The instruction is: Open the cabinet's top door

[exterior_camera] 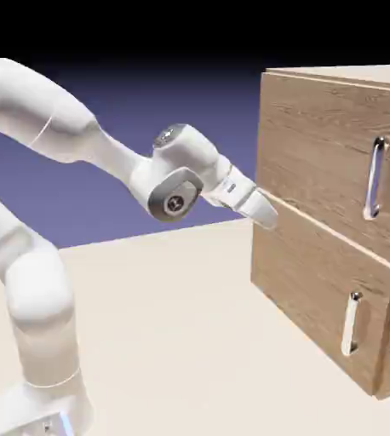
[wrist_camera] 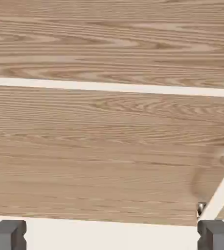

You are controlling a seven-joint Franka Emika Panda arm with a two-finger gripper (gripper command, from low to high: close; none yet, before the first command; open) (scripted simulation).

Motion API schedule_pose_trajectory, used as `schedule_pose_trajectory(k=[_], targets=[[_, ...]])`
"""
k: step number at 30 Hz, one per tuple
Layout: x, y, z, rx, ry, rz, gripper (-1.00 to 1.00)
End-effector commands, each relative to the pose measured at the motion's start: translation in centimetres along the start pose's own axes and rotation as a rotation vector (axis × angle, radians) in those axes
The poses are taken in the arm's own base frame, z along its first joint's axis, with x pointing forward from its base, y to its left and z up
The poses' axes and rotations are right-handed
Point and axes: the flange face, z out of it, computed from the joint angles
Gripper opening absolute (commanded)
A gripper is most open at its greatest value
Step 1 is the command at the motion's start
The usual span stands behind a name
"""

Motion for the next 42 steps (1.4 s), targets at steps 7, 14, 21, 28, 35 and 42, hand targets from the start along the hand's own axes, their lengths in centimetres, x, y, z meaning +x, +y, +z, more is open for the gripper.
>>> schedule_pose_trajectory(k=[7, 14, 21, 28, 35, 42], targets=[[1.7, -3.2, -3.2, 0.085, 0.065, -0.040, 0.00], [3.4, -5.2, -6.2, 0.164, 0.136, -0.065, 0.00], [5.2, -5.9, -8.7, 0.238, 0.209, -0.074, 0.00], [7.1, -5.6, -10.4, 0.305, 0.283, -0.070, 0.00], [9.2, -4.3, -10.8, 0.365, 0.352, -0.053, 0.00], [11.3, -2.2, -9.9, 0.417, 0.415, -0.029, 0.00]])
